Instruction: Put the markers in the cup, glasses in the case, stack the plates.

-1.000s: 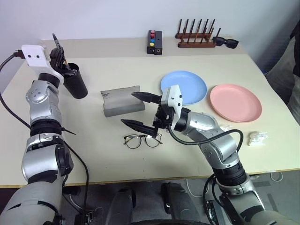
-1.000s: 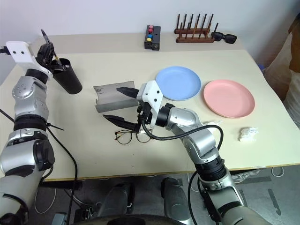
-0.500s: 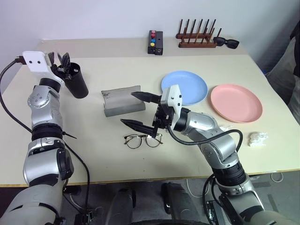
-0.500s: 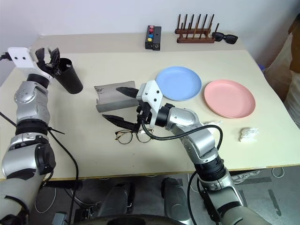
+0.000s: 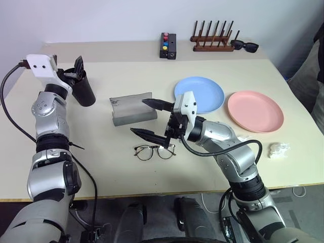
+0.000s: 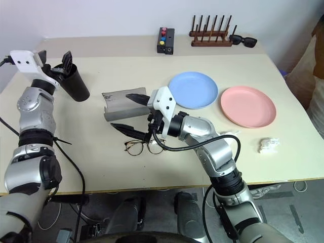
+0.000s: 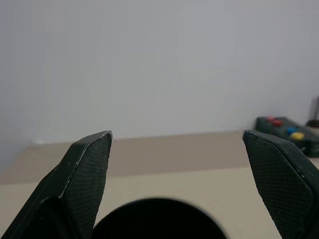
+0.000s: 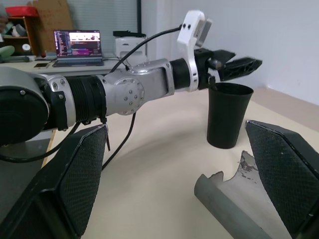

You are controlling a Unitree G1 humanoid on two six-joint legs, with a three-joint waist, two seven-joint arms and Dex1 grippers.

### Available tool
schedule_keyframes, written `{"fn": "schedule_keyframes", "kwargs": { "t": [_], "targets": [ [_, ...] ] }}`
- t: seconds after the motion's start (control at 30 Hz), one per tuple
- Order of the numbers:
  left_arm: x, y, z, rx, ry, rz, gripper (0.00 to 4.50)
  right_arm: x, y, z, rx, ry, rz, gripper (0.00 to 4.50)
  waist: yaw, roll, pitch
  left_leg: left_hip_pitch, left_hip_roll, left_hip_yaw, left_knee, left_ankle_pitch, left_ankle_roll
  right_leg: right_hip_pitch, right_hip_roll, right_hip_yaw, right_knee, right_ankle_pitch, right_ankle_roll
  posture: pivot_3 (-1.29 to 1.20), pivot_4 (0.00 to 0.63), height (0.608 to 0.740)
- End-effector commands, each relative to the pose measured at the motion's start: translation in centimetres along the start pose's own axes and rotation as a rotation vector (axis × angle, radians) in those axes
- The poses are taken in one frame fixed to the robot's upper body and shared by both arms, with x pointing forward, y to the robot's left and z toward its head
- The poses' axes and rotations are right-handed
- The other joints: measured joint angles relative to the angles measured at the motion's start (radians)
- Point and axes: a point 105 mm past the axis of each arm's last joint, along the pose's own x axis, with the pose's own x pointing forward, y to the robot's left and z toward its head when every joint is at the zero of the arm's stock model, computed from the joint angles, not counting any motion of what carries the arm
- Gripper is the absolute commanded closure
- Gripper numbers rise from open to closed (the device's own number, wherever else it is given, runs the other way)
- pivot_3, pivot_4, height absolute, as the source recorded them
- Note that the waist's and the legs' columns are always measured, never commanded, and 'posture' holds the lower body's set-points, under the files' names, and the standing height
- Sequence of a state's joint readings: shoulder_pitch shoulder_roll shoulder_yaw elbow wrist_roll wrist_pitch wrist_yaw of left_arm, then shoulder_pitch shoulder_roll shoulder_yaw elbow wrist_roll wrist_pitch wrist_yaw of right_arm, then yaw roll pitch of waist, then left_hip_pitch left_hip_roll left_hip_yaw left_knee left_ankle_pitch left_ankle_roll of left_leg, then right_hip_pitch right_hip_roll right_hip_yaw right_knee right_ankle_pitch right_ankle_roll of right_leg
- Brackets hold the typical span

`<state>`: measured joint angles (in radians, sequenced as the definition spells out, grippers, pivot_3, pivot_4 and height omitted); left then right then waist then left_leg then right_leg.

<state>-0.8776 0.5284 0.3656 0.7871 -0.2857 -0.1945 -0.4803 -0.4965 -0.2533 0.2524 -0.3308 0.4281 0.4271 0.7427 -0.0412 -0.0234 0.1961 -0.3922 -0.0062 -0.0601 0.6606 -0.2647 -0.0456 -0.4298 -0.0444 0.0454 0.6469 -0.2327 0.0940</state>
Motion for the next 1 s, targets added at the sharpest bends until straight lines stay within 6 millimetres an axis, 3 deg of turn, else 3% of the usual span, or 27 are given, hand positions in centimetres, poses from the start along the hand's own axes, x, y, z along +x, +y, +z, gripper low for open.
{"fn": "schedule_keyframes", "kwargs": {
  "t": [0.03,0.1,0.13,0.23,0.3,0.43,0.8,0.9,1.0],
  "targets": [
    [1.0,-3.1,3.5,-0.014,-0.057,-0.228,0.24,-0.7,-0.6,1.3,-0.06,-0.025,-0.025,0.0,0.001,0.0,0.0,0.0,0.0,0.0,0.0,0.0,0.0,0.0,0.0,0.0,0.0,0.0,0.0,0.0,0.15,0.735],
    [0.6,-4.7,3.5,-0.032,-0.016,-0.342,0.24,-1.0,-0.9,1.3,-0.067,-0.017,-0.036,0.0,0.0,0.0,0.0,0.0,0.0,0.0,0.0,0.0,0.0,0.001,0.0,0.0,-0.001,0.0,0.0,0.0,0.15,0.735],
    [-0.2,-6.4,3.1,-0.031,0.041,-0.473,0.24,-1.3,-1.1,1.2,-0.072,-0.009,-0.045,0.0,-0.002,0.0,0.0,0.0,0.0,0.0,0.0,0.0,0.0,0.001,0.0,0.0,0.0,0.0,0.0,0.0,0.15,0.735],
    [-4.4,-11.1,0.6,0.045,0.26,-0.854,0.24,-2.1,-1.5,1.0,-0.08,0.009,-0.07,0.0,-0.01,0.001,0.0,0.001,0.0,0.001,-0.001,0.0,0.0,0.001,0.0,0.001,-0.001,0.0,0.0,0.0,0.15,0.735],
    [-6.8,-12.2,-1.3,0.117,0.398,-0.993,0.24,-2.5,-1.6,1.0,-0.082,0.016,-0.084,0.0,-0.013,0.001,0.0,0.002,0.0,0.001,-0.004,0.0,0.0,0.001,0.0,0.001,-0.001,0.0,0.0,0.0,0.15,0.735],
    [-8.9,-12.0,-4.7,0.285,0.595,-1.091,0.24,-3.5,-1.2,0.7,-0.083,0.041,-0.1,0.0,-0.005,0.001,0.0,0.002,0.001,0.0,-0.005,0.0,0.0,0.0,0.003,0.001,-0.001,-0.001,-0.002,0.0,0.15,0.735],
    [-9.0,-10.8,-8.9,0.467,0.74,-1.094,0.24,-5.3,0.0,-0.6,-0.085,0.148,-0.114,0.0,-0.001,0.001,0.0,0.001,0.001,0.001,-0.005,0.0,0.0,0.0,0.002,0.001,-0.003,-0.002,-0.002,0.0,0.15,0.735],
    [-8.5,-11.1,-9.4,0.438,0.726,-1.064,0.24,-5.8,0.3,-0.8,-0.08,0.173,-0.106,0.0,0.004,0.001,0.0,0.001,0.001,0.0,-0.005,0.0,0.0,0.0,0.002,0.001,-0.002,-0.002,-0.002,0.0,0.15,0.735],
    [-8.7,-11.3,-9.8,0.425,0.721,-1.066,1.06,-6.4,0.1,-1.4,-0.087,0.221,-0.12,0.0,0.006,0.001,0.0,0.001,0.001,0.0,-0.003,0.0,0.0,0.001,0.002,0.001,-0.002,-0.002,-0.002,0.0,0.15,0.735]
  ]
}}
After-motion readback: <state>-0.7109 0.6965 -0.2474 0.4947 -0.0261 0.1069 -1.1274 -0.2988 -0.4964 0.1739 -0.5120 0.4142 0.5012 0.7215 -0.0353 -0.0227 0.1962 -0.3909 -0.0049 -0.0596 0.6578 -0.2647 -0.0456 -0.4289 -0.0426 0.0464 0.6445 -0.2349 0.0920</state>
